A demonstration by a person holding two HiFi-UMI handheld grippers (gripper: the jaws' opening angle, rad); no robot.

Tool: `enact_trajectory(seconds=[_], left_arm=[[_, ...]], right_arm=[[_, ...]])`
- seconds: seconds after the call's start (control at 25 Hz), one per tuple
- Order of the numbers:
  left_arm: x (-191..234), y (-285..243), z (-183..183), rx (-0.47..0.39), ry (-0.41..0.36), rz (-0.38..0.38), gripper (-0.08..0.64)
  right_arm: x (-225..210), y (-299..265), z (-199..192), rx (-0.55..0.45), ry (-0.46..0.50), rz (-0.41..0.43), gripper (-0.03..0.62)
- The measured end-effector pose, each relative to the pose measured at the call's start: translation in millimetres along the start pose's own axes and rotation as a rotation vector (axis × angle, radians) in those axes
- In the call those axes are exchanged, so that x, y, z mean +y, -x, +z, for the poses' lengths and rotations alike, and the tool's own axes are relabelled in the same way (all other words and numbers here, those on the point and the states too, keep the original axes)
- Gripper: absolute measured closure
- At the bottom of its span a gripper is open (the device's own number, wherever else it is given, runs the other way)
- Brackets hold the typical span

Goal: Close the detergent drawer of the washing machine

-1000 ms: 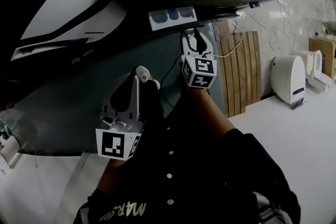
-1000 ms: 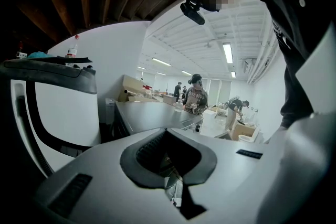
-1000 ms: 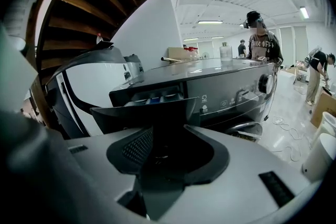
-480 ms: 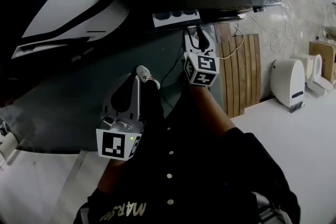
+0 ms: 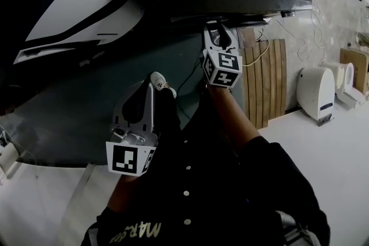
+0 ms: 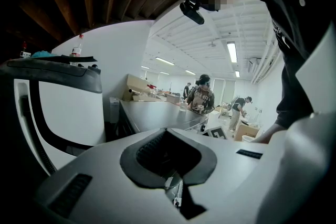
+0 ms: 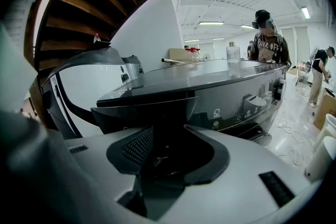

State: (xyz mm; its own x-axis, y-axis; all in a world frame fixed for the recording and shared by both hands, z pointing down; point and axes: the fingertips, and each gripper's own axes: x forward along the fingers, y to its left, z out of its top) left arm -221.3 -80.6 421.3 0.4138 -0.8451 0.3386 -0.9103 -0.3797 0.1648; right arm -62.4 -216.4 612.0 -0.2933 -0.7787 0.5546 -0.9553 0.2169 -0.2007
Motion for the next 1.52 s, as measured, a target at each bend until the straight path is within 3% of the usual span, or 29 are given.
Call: enact_trajectory(seconds=[1.0,1.52], left_arm=[[21,-13,0,0.014,0.040,0.021,0.558],[20,-6,6,-0.008,0.025,0.041,0.558]], right_arm=[[3,-16,9,-0.020,-0.022,-0.009,0.416],[3,-19,12,0.011,0.017,0.007,0.420]])
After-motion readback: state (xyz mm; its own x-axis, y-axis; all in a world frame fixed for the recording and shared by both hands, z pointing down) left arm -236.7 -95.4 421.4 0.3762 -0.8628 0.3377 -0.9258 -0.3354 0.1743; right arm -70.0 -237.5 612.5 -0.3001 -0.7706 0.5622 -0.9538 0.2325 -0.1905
